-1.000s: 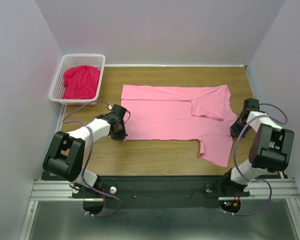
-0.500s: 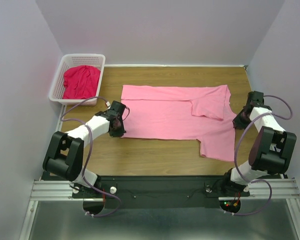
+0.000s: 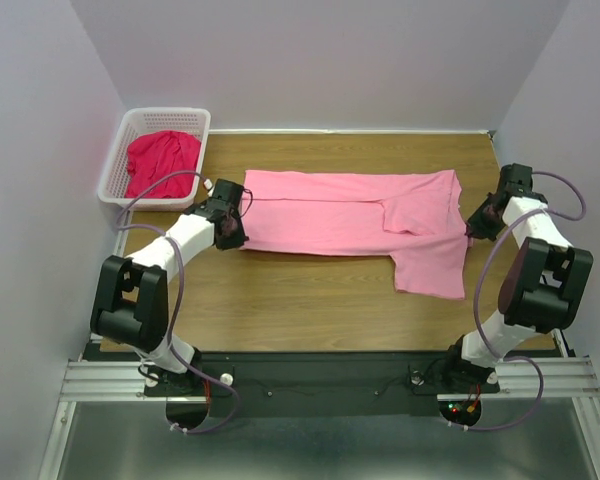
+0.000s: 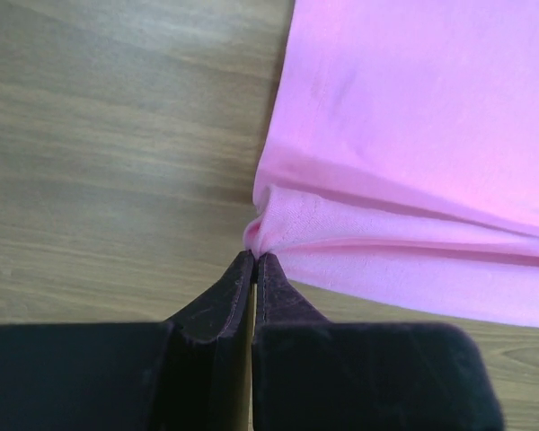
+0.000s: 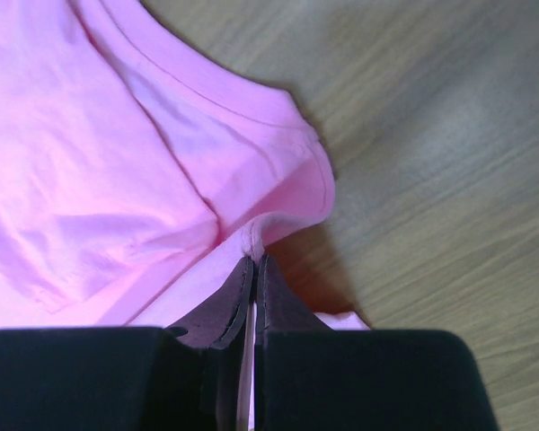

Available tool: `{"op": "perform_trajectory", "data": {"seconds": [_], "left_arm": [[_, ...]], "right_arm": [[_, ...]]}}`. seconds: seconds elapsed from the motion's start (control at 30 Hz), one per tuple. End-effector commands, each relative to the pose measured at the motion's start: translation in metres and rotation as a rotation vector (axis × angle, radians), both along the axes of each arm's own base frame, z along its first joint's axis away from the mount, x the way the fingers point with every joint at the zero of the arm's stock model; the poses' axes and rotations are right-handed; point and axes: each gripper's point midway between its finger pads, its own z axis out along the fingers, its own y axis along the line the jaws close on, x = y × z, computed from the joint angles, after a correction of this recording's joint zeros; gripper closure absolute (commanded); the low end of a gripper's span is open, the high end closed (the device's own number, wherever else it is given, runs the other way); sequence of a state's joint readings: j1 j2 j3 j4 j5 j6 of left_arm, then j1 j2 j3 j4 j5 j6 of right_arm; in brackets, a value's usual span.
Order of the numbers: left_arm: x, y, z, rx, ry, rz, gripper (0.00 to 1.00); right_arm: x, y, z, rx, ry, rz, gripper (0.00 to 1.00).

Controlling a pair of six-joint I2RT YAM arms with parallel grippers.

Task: Fold and stack the t-shirts
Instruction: Fold the tshirt

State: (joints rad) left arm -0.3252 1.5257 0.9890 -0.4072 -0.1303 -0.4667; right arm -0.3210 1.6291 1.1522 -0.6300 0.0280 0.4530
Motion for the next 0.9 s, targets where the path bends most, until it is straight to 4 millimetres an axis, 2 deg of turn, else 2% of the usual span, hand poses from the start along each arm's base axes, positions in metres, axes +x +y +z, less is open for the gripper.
{"op": "perform_trajectory", "data": {"seconds": [0.0,0.17,0.23,0.53,0.87], "left_arm": [[0.022,0.006,0.017,0.026,-0.05,0.008,1.0],[0.035,0.001,0.017,0.011,-0.069,0.019,1.0],[0.039,0.0,0.009,0.012,-0.054,0.02,1.0],[0.059,-0.005,-0.004,0.021,-0.056,0.003,1.0],[0.067,0.0,0.005,0.022,-0.082,0.018,1.0]], "right_arm": [[0.022,-0.006,0.019,-0.001,-0.067,0.004,0.99],[0.033,-0.003,0.021,0.03,-0.082,0.016,0.99],[0.035,-0.006,0.019,0.02,-0.076,0.011,0.99],[0.049,-0.012,0.011,0.021,-0.063,0.001,0.99],[0.064,-0.009,0.019,0.051,-0.097,0.011,0.99]]}}
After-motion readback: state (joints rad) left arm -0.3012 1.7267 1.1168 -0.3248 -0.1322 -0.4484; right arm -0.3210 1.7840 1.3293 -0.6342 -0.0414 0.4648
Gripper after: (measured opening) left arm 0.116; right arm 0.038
